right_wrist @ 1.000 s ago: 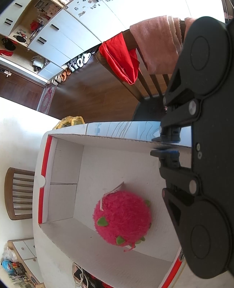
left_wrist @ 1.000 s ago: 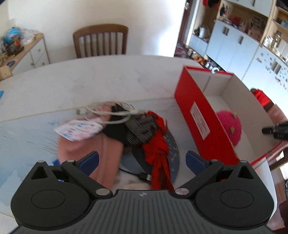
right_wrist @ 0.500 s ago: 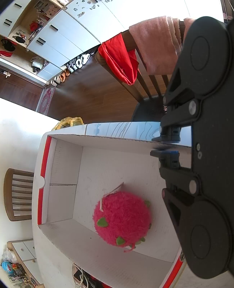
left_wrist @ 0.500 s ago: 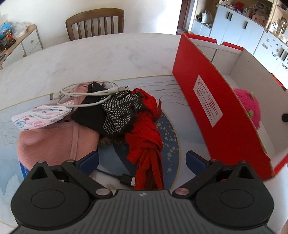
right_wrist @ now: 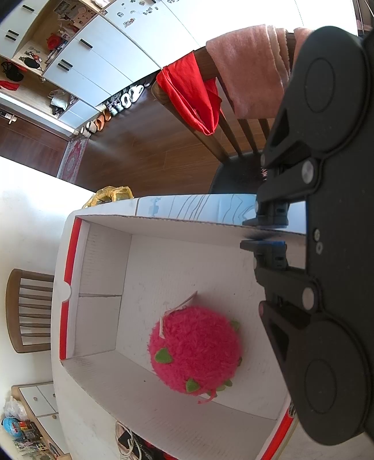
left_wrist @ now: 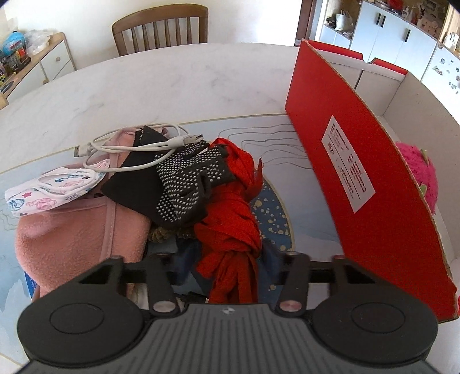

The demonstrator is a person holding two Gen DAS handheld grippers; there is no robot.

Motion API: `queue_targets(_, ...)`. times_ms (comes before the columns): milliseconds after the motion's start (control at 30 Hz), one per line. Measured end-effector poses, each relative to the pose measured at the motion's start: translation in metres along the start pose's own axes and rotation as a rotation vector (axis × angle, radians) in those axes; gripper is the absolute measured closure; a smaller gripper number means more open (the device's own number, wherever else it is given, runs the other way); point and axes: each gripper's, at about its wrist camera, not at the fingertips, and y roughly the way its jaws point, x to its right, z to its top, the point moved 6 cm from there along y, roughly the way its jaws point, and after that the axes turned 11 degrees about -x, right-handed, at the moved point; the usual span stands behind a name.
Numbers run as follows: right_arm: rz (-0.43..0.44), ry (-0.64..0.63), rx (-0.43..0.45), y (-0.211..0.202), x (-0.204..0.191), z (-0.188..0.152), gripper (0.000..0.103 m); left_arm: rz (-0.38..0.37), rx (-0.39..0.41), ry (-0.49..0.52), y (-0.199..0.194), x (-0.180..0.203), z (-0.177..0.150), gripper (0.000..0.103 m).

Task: Organize objects
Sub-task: 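Grasp the red cloth with the left gripper and lift it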

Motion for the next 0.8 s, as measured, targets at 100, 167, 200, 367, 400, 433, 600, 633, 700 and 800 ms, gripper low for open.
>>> queue_targets(100,0.001,0.0,0.0,0.001,0.0,0.0,0.096,-0.016,0.008,-0.001,-0.005,0.0,-0.002,0.071)
queue_targets(167,0.002,-0.001,0.001,0.001,0.0,0.0,0.096,-0.018,0.019,0.001,-0.01,0.001,-0.003,0.075)
queue_targets(200,0.003,0.0,0.0,0.001,0.0,0.001,0.096,-0.027,0.03,0.0,-0.014,0.001,-0.004,0.075)
queue_targets(367,0.005,0.001,0.001,0.003,-0.001,0.001,0.097,-0.086,0.064,0.01,-0.038,0.007,-0.008,0.077)
queue_targets(400,0.005,0.0,0.002,0.003,-0.001,0.001,0.097,-0.091,0.073,0.014,-0.043,0.008,-0.008,0.077)
queue_targets(433,0.004,-0.001,0.002,0.003,-0.001,0.001,0.097,-0.1,0.078,0.016,-0.048,0.01,-0.009,0.077)
queue_targets(600,0.005,-0.003,0.003,0.003,-0.002,0.003,0.097,-0.125,0.091,0.027,-0.073,0.018,-0.008,0.077)
queue_targets(633,0.006,-0.003,0.003,0.003,-0.002,0.003,0.097,-0.13,0.096,0.029,-0.079,0.02,-0.007,0.077)
queue_targets(700,0.006,-0.005,0.005,0.003,-0.003,0.004,0.097,-0.141,0.105,0.026,-0.089,0.022,-0.004,0.077)
queue_targets(800,0.007,-0.008,0.007,0.003,-0.003,0.005,0.097,-0.163,0.118,0.019,-0.103,0.027,0.002,0.077)
